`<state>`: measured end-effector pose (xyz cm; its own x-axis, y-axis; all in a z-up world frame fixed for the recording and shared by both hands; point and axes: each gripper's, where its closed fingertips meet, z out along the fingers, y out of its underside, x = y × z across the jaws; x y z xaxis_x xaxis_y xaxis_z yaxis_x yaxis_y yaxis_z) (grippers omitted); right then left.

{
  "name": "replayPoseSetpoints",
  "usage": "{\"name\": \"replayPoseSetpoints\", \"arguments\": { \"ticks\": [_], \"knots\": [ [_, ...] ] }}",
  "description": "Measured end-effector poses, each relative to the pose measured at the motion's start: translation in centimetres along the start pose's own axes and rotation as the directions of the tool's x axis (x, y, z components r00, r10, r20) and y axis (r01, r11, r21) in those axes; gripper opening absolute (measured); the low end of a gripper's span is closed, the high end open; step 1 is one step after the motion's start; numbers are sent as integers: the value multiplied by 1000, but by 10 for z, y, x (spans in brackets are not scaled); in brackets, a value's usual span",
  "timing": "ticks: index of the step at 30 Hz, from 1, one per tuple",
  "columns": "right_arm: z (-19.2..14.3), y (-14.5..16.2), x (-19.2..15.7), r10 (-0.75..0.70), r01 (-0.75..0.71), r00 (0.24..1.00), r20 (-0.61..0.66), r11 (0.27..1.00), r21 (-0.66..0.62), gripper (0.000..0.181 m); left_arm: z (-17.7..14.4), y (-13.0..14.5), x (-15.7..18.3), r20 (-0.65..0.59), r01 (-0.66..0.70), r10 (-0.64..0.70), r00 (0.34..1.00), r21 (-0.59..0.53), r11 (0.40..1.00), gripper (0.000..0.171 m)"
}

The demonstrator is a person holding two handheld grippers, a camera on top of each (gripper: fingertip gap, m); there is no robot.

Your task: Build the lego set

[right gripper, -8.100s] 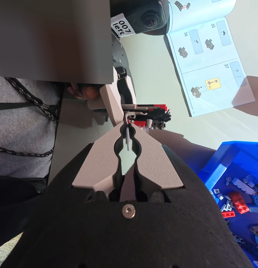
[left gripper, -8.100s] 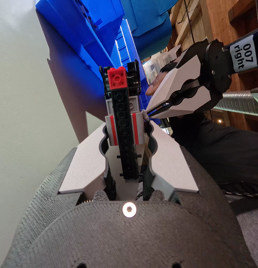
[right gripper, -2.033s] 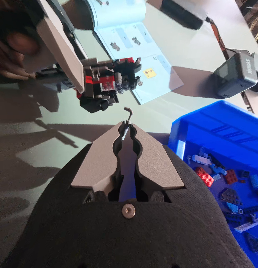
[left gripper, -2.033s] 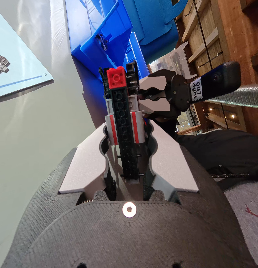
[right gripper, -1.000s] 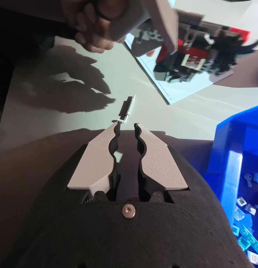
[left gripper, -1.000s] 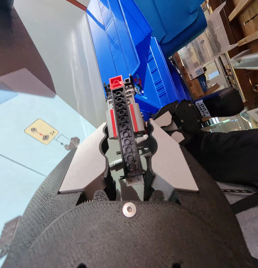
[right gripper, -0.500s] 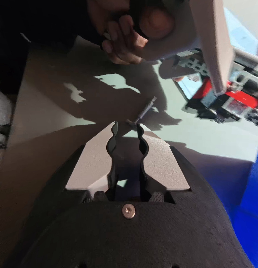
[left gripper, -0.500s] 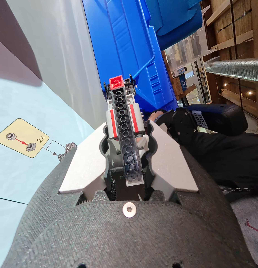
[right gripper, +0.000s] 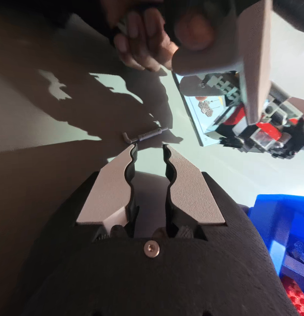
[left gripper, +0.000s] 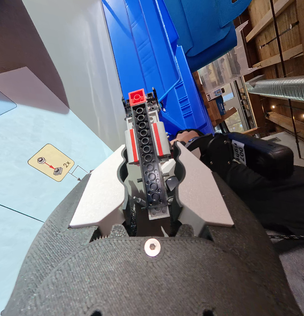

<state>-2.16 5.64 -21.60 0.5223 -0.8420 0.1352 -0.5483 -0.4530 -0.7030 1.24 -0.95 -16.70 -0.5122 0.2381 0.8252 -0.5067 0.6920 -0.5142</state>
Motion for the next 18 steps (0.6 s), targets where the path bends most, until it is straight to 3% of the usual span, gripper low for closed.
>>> {"name": "replayPoseSetpoints", "arguments": {
  "ticks": [7,13,18],
  "knots": [
    [12,-18,-12,-60,60,998,-4,998,15,44,1,1,3,7,-23,24,1000,-9,1000,53],
    [7,-30,-12,-146,143,984,101,989,39,51,-4,-4,5,3,-26,26,1000,11,1000,53],
    [13,-33,-11,-92,78,980,179,994,80,63,-5,-4,-6,19,7,-8,1000,9,1000,53]
  ]
}}
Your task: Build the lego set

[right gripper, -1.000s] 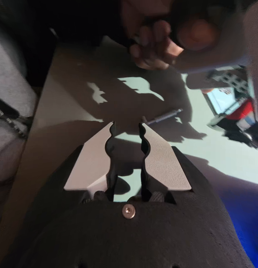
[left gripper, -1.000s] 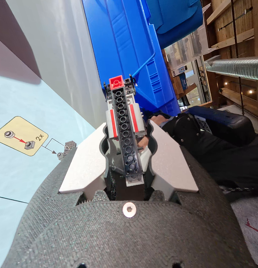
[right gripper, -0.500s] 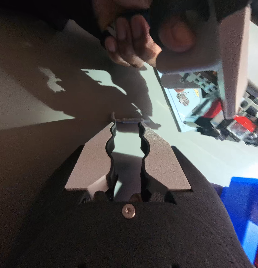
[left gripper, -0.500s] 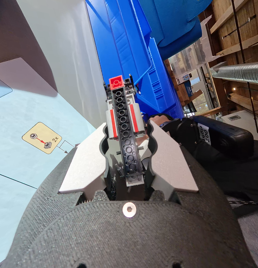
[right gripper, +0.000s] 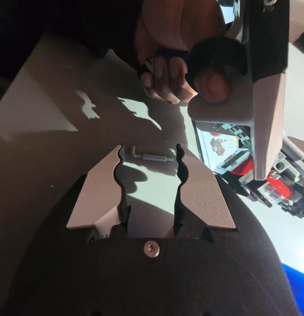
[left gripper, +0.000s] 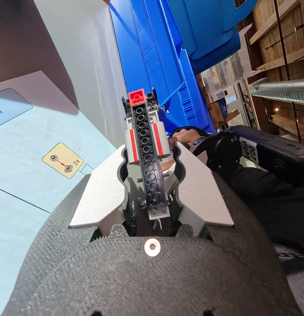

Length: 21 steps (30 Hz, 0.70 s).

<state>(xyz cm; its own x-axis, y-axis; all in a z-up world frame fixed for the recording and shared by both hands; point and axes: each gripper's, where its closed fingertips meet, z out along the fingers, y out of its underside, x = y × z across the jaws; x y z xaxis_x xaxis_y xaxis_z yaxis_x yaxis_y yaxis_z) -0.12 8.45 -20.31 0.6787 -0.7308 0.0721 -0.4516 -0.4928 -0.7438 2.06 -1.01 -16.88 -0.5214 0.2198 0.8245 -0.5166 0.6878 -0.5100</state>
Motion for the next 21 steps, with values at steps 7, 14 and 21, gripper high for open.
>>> {"name": "replayPoseSetpoints", "arguments": {
  "ticks": [7,14,21],
  "knots": [
    [8,15,2,26,-29,999,-38,996,-80,47,-1,-1,-1,7,-18,18,1000,2,1000,53],
    [1,23,-2,130,-149,984,-124,977,-152,47,-2,1,-1,15,-42,42,999,-7,999,53],
    [-16,33,-5,397,-427,892,-215,896,-120,46,-1,3,-1,13,-49,49,999,-11,999,53]
  ]
}}
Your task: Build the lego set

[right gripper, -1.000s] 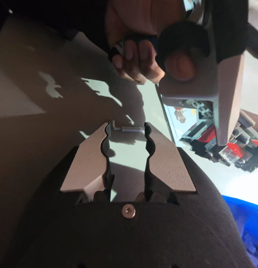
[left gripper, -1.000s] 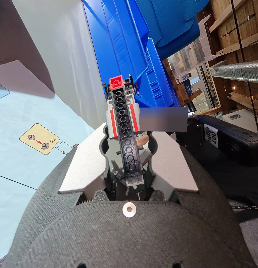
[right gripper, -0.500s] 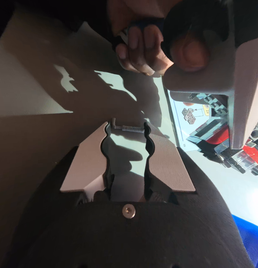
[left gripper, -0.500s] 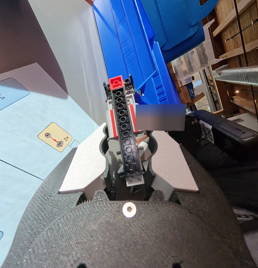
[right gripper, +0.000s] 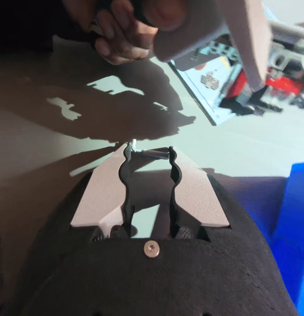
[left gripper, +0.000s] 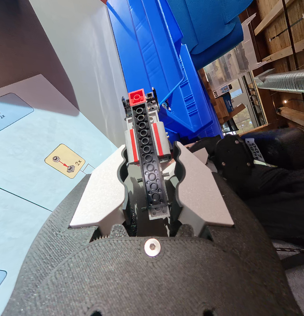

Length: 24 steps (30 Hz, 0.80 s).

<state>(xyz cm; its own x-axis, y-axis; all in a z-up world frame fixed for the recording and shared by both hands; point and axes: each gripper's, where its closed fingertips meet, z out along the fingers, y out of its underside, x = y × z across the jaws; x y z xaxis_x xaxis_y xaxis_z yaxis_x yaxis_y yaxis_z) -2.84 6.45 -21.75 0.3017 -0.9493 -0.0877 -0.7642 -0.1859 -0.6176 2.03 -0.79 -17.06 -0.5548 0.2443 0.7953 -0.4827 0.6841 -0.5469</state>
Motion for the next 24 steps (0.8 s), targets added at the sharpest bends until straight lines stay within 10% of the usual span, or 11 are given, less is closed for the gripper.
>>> {"name": "replayPoseSetpoints", "arguments": {
  "ticks": [5,14,24],
  "knots": [
    [-10,-9,5,165,-181,980,110,971,154,55,-1,-1,-2,3,-4,4,1000,7,1000,53],
    [-15,-1,5,-214,209,976,29,970,126,46,0,1,-1,-11,0,0,1000,6,1000,53],
    [-10,7,12,-281,278,959,20,955,104,18,4,9,2,-14,-10,10,1000,-26,1000,53]
  ]
}}
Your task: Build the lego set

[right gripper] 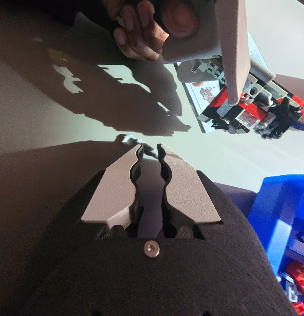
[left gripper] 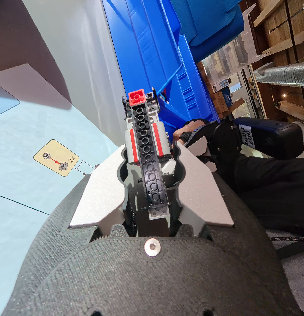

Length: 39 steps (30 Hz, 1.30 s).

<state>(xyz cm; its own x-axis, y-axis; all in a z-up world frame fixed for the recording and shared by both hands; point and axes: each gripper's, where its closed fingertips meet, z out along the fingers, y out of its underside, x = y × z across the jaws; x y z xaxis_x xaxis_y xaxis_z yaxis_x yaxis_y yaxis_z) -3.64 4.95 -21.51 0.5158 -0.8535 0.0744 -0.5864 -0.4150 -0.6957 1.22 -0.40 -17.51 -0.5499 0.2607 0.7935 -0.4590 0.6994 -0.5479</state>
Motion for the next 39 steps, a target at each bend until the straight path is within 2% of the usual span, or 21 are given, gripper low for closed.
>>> {"name": "replayPoseSetpoints", "arguments": {
  "ticks": [8,15,18,20,24,27,39],
  "knots": [
    [-1,3,-12,66,-66,998,8,997,-29,15,1,2,1,8,-14,14,1000,-8,1000,53],
    [-5,11,-18,199,-197,980,23,977,-81,17,4,6,1,13,-26,26,1000,-27,999,53],
    [-9,12,-20,173,-171,985,16,982,-78,27,5,6,3,10,-37,37,999,-30,999,53],
    [-14,7,-16,126,-127,992,-9,991,-33,31,5,5,2,9,-34,35,999,-27,999,53],
    [-18,-6,-25,42,-42,999,8,998,55,31,5,7,2,13,-33,33,999,-30,999,53],
    [-13,-6,-31,-7,6,1000,13,999,51,31,6,6,3,6,-33,33,999,-31,999,53],
    [-4,4,-32,27,-28,999,22,999,41,35,7,10,2,4,-27,27,1000,-45,999,53]
  ]
}}
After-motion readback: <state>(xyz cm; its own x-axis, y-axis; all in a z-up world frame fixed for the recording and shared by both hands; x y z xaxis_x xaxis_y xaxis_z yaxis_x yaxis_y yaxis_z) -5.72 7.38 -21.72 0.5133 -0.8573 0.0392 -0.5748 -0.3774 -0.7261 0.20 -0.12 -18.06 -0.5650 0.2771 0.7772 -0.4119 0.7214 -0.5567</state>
